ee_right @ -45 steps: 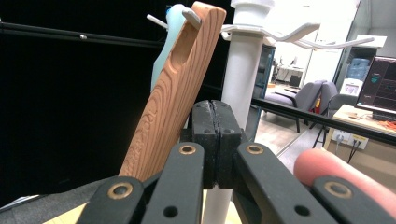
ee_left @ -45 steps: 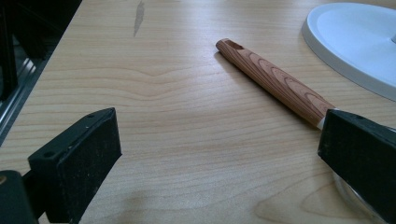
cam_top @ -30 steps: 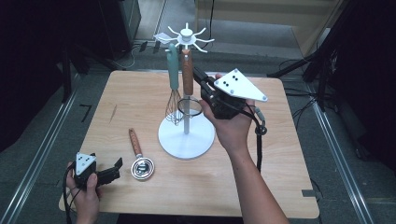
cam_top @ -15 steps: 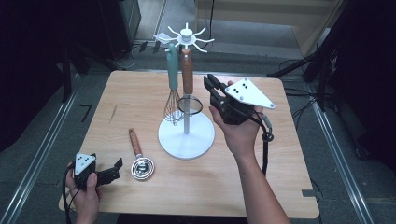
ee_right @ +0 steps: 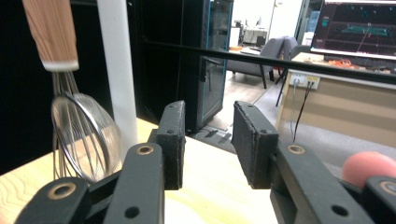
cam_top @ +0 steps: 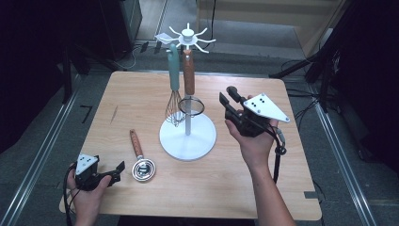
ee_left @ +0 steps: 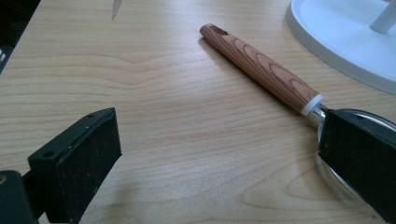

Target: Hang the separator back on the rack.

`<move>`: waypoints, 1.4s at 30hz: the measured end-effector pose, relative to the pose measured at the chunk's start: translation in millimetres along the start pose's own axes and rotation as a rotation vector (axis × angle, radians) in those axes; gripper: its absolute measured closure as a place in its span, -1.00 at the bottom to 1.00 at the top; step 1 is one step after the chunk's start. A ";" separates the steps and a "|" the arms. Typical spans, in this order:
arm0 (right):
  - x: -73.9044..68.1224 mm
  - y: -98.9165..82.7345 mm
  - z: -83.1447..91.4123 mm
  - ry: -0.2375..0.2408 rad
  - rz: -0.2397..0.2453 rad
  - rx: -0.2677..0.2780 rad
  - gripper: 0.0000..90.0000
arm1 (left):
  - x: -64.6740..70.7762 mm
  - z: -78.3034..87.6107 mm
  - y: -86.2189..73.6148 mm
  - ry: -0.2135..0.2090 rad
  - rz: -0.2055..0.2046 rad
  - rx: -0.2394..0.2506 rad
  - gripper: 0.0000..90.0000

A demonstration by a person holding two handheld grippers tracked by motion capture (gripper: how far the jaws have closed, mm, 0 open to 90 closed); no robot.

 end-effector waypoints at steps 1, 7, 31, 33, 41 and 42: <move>1.0 -2.5 0.6 -0.002 -0.004 -0.004 0.45 | 0.1 0.1 0.0 0.001 -0.003 -0.002 -1.00; 9.0 -24.1 4.4 -0.015 -0.025 -0.029 0.35 | 0.3 0.3 -0.2 -0.003 -0.004 -0.014 -0.86; 15.3 -120.4 24.6 -0.023 -0.100 -0.168 0.25 | 25.7 -0.5 -2.9 -0.092 -0.103 -0.060 -0.32; 14.3 -128.8 25.9 -0.021 -0.105 -0.181 0.25 | 27.2 0.8 -3.5 -0.104 -0.101 -0.062 -0.27; 11.9 -159.4 32.5 -0.024 -0.134 -0.243 0.23 | 39.3 1.9 -6.9 -0.167 -0.108 -0.080 -0.12; 10.9 -162.4 33.6 -0.023 -0.141 -0.247 0.23 | 40.5 1.5 -7.3 -0.162 -0.115 -0.084 -0.12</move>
Point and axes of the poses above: each handheld gripper's, and its own axes: z roughly backward along the jaws, y roughly out of its top, x roughly to its right, the point moved 8 cm from there along -z, roughly forward along the jaws, and after that the axes turned 5 degrees about -x, right-handed, at the moved point
